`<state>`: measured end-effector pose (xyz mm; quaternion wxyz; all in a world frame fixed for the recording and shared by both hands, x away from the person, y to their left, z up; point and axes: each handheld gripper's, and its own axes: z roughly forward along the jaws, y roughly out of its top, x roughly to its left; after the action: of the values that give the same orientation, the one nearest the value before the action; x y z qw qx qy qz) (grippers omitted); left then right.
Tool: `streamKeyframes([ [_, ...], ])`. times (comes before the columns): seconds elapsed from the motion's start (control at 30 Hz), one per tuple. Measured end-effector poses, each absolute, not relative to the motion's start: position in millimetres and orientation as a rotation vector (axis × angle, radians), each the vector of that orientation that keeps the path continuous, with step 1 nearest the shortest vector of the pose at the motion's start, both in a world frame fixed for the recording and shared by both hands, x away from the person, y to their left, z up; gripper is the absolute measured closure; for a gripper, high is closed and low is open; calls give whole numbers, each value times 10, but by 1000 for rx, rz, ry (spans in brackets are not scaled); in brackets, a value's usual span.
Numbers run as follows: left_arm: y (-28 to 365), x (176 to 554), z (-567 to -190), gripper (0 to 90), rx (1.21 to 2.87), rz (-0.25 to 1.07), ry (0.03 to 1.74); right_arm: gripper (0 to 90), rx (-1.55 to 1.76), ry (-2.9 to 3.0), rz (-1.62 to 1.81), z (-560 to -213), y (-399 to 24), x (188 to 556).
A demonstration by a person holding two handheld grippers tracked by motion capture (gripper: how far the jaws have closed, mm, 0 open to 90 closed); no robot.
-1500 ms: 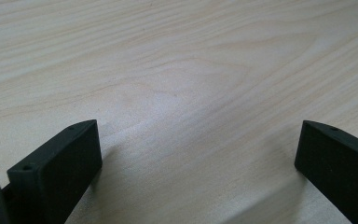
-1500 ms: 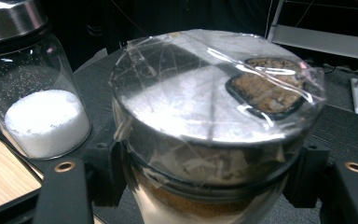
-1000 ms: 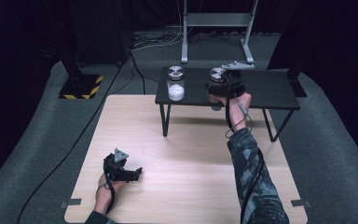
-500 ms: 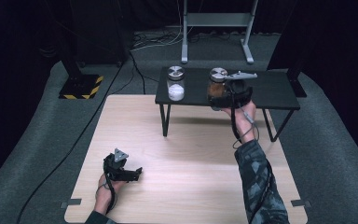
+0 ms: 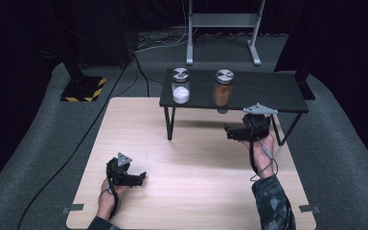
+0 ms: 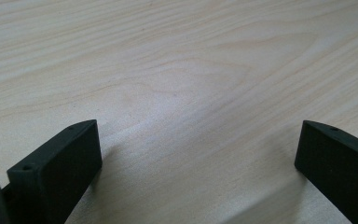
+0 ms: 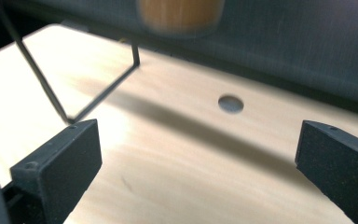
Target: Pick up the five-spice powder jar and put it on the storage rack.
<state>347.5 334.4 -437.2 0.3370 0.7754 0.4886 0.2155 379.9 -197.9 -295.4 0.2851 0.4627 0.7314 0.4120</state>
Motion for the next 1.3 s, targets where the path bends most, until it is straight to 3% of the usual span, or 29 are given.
streamKeyframes([
  [0.73,3344,3475,-4372,1,2021,562,1274,0,1456,1997,948,-4232,-2330,3085],
  [1.3,3344,3474,-4372,1,2021,562,1273,0,1447,2049,933,-4370,-2370,2999],
])
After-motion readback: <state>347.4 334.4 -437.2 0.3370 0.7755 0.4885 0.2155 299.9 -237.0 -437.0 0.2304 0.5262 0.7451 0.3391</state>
